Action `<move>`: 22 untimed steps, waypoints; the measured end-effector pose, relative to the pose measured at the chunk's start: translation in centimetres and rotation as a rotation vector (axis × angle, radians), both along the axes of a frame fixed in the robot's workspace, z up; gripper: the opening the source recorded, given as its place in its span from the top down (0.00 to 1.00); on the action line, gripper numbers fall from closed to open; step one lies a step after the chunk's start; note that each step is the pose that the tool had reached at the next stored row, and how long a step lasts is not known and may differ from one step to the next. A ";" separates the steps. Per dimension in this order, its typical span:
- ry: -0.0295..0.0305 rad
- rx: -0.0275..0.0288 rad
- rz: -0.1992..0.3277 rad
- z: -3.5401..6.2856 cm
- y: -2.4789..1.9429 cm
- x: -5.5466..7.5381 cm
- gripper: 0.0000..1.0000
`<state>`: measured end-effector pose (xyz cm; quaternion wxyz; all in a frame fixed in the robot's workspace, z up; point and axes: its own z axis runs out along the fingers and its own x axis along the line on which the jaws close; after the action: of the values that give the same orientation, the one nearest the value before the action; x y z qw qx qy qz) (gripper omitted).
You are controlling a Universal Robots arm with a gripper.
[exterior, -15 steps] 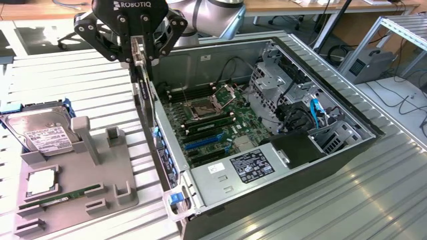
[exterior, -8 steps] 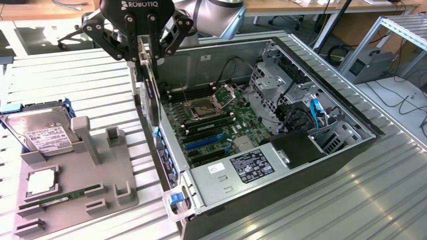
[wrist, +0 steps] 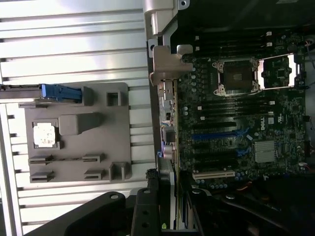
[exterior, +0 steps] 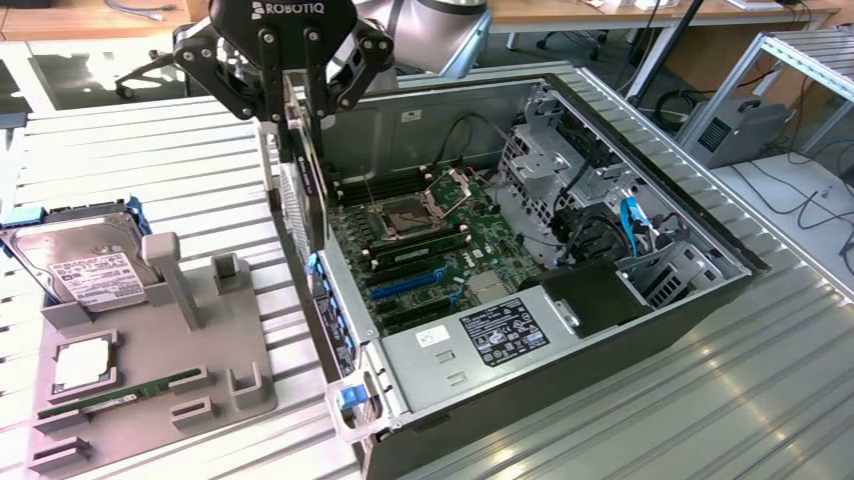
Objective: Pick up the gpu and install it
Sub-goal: 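Pick up the gpu and move the gpu toward the slot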
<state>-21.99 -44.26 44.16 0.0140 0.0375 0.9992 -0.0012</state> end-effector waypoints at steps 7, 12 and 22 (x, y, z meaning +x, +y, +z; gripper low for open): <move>0.0000 0.0000 0.000 0.00 0.00 0.5 0.73; 0.0000 0.0000 0.000 0.00 0.00 0.8 0.73; 0.0001 0.0000 0.000 0.00 0.00 1.7 0.73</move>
<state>-20.33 -44.26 44.16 0.0140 0.0375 0.9992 -0.0012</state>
